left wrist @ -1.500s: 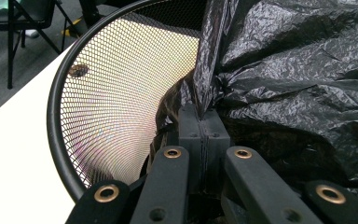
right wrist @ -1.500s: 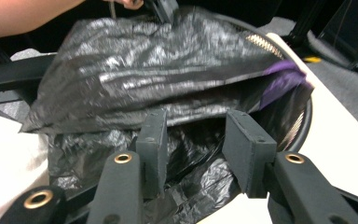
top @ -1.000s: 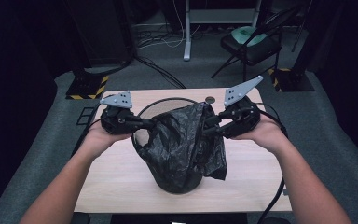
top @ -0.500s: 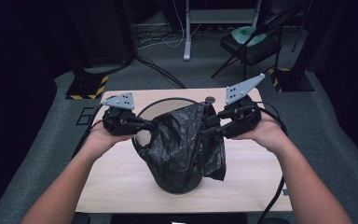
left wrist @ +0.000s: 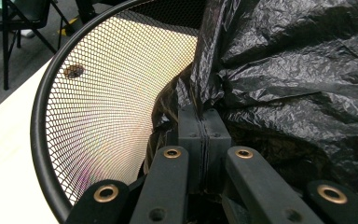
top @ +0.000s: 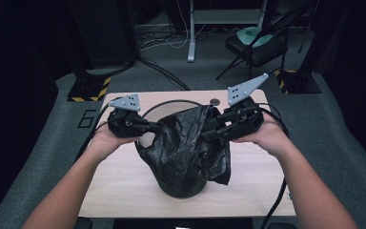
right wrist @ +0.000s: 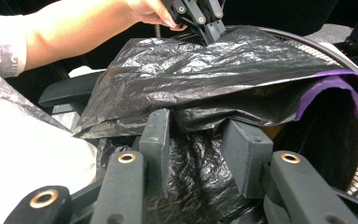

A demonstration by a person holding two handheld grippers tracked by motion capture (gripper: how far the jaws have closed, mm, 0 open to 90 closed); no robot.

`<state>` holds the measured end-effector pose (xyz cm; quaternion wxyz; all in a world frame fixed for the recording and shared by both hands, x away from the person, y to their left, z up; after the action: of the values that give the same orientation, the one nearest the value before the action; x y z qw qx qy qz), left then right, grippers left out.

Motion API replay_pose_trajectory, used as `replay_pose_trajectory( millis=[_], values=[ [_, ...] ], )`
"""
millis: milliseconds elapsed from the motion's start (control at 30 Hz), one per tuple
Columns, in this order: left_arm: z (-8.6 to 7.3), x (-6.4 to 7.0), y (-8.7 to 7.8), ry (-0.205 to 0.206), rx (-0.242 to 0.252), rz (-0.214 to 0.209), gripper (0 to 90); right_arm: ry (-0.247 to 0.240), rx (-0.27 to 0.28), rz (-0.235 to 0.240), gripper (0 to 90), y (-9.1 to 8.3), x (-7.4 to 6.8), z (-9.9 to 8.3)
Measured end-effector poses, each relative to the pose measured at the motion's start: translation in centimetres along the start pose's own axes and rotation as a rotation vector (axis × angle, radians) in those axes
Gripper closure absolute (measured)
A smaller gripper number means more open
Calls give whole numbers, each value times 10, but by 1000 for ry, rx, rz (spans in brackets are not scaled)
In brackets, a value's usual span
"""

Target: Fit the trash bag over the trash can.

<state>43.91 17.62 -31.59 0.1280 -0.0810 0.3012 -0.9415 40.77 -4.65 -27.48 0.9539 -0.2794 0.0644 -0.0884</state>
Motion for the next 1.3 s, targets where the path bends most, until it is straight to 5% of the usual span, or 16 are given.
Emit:
replay_pose_trajectory(
  millis=[200,400,633,833,1033,1300],
  values=[
    [0,-3,4,-1,-10,3,843,-37,1,7,791,-1,-5,2],
    [6,-5,-9,-36,20,38,579,-93,-7,0,890,2,-11,4],
    [18,13,-29,-18,69,28,485,-106,-13,8,862,3,-16,6],
    [16,35,-24,11,55,-10,455,-113,-69,92,695,12,-27,-3],
    [14,49,-27,31,56,-33,442,-124,-56,115,561,19,-38,-5],
    [10,51,-16,40,34,-40,434,-96,-18,110,695,25,-35,3]
  ],
)
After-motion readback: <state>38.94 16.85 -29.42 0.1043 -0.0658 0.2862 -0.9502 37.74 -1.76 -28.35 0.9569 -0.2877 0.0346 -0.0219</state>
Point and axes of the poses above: each handheld gripper's, and its own axes: y roughly forward along the jaws, z roughly out of its top, x roughly to its right, the point moved 7 cm from there along y, roughly forward along the jaws, and after that the axes turned 5 degrees about -z, right-handed, at the moved point
